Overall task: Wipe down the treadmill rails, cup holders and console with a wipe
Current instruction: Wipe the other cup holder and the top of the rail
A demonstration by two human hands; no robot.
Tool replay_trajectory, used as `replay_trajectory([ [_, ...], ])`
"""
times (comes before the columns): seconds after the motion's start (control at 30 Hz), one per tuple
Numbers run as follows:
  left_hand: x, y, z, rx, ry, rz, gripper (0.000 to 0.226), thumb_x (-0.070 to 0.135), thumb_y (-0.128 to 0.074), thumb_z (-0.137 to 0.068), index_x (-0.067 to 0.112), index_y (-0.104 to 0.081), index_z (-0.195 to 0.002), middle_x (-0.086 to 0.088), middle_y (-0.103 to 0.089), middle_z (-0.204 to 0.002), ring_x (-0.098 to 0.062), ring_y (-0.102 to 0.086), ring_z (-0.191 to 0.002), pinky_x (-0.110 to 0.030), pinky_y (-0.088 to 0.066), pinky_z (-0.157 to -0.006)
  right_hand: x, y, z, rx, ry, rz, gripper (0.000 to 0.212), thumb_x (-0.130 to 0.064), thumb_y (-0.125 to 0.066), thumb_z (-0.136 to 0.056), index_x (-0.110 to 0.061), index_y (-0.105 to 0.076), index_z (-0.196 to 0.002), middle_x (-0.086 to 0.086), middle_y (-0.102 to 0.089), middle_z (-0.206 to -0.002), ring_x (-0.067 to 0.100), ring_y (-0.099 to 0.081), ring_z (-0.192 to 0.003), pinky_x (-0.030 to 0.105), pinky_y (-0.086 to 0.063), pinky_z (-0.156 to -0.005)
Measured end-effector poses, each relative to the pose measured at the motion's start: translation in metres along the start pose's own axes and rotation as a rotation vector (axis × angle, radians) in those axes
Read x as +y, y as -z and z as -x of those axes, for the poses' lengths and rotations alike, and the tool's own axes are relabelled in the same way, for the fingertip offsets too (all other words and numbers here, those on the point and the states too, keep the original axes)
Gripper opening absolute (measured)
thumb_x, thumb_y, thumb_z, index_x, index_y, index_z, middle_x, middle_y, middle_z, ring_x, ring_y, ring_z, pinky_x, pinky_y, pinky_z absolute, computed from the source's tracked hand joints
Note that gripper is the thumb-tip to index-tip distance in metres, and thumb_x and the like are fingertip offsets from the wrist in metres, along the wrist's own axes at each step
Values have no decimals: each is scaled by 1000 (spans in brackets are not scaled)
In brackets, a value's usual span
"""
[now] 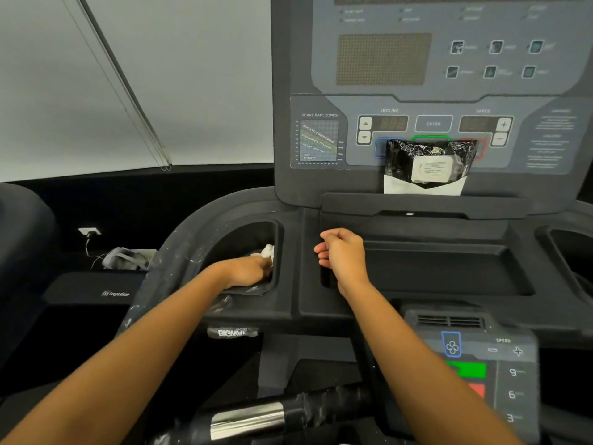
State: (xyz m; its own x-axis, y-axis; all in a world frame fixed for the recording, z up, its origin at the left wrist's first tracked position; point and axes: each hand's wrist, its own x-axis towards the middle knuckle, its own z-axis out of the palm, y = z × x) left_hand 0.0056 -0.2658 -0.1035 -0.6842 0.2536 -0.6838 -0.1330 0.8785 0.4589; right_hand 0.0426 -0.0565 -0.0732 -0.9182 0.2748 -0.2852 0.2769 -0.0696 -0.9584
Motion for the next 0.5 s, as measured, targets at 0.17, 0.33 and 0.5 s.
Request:
replay_trajectory([
  [0.17, 26, 12, 37, -246, 183, -40, 41, 31, -43, -94, 11, -58, -127, -2, -60, -126, -23, -58, -116, -39, -42, -104, -1, -1, 1, 12, 5, 34, 22, -5, -44, -96, -13, -63, -88, 3, -63, -66, 11, -57, -58, 24, -49, -57],
  [0.33, 45, 18, 32, -290, 145, -66, 24, 9, -40, -95, 4, -63, -100, -10, -65, -85, -21, -61, -73, -33, -54, -78, -2, 0, 5, -4, 19, 54, 20, -4, -45, -96, -7, -64, -93, 3, -63, -66, 12, -58, -60, 24, -51, -60],
  [0.5, 33, 21, 32, -157, 192, -319, 24, 22, -50, -88, 2, -61, -98, -13, -59, -82, -24, -55, -70, -35, -52, -74, -1, 5, 6, -52, 14, 25, 20, -4, -45, -96, -8, -63, -90, 6, -64, -70, 12, -58, -61, 21, -49, -56],
])
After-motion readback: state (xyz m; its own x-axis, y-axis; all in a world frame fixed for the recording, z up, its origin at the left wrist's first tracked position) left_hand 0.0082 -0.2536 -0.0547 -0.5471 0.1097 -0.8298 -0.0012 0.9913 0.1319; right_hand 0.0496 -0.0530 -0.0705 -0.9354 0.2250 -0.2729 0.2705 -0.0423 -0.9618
